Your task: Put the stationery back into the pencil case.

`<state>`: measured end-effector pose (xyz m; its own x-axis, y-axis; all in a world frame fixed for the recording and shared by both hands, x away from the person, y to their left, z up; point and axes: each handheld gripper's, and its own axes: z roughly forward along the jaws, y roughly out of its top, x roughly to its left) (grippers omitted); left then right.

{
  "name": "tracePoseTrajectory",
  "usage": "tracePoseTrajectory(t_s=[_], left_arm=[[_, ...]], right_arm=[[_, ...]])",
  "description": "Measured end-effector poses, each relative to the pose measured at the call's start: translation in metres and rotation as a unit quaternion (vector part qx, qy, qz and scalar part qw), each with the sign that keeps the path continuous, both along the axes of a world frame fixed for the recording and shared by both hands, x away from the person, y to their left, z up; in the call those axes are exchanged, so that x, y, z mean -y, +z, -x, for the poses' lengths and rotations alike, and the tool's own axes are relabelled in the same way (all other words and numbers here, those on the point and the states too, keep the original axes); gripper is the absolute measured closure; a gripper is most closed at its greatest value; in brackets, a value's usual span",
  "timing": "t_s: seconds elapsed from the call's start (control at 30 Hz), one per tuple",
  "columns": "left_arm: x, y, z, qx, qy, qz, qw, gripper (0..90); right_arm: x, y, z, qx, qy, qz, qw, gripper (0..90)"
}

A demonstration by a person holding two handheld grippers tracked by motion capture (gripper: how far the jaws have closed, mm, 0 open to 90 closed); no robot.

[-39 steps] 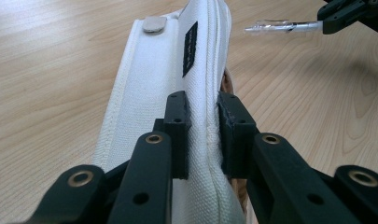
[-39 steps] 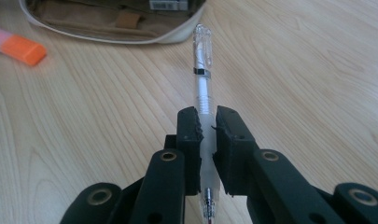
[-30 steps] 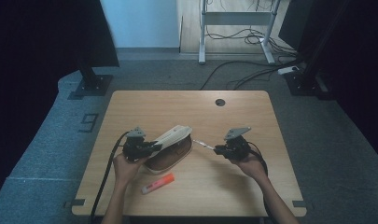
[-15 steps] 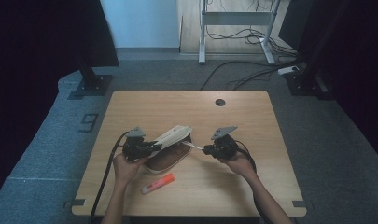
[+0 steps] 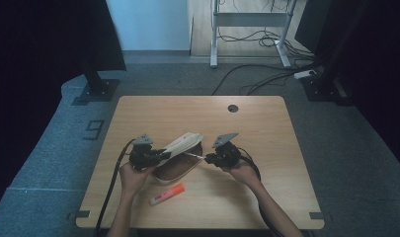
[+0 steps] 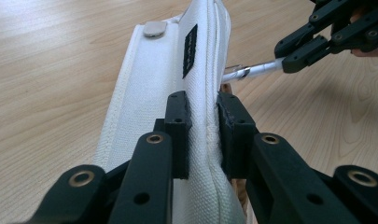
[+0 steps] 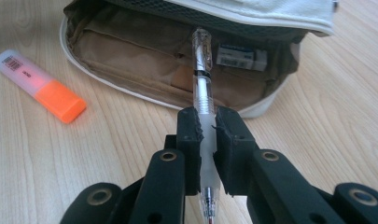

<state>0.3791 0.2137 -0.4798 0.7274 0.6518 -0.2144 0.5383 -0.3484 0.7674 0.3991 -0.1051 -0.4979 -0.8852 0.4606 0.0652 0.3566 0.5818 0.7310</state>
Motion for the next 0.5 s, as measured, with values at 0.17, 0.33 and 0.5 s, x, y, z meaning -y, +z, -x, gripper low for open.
tracePoseTrajectory(t_s=[0.17, 0.33, 0.5], left_arm=[[0.0, 0.0, 0.0, 0.001, 0.0, 0.0, 1.0, 75.8], [0.0, 0.001, 0.0, 0.001, 0.0, 0.001, 1.0, 75.9], [0.0, 0.001, 0.0, 0.001, -0.001, 0.001, 1.0, 75.9]], right_arm=[[-0.01, -0.003, -0.002, -0.001, 0.006, 0.005, 1.0, 78.6], [-0.024, -0.007, -0.005, -0.001, 0.016, 0.008, 0.9998, 78.6], [-0.034, -0.009, -0.007, -0.003, 0.022, 0.011, 0.9997, 78.6]])
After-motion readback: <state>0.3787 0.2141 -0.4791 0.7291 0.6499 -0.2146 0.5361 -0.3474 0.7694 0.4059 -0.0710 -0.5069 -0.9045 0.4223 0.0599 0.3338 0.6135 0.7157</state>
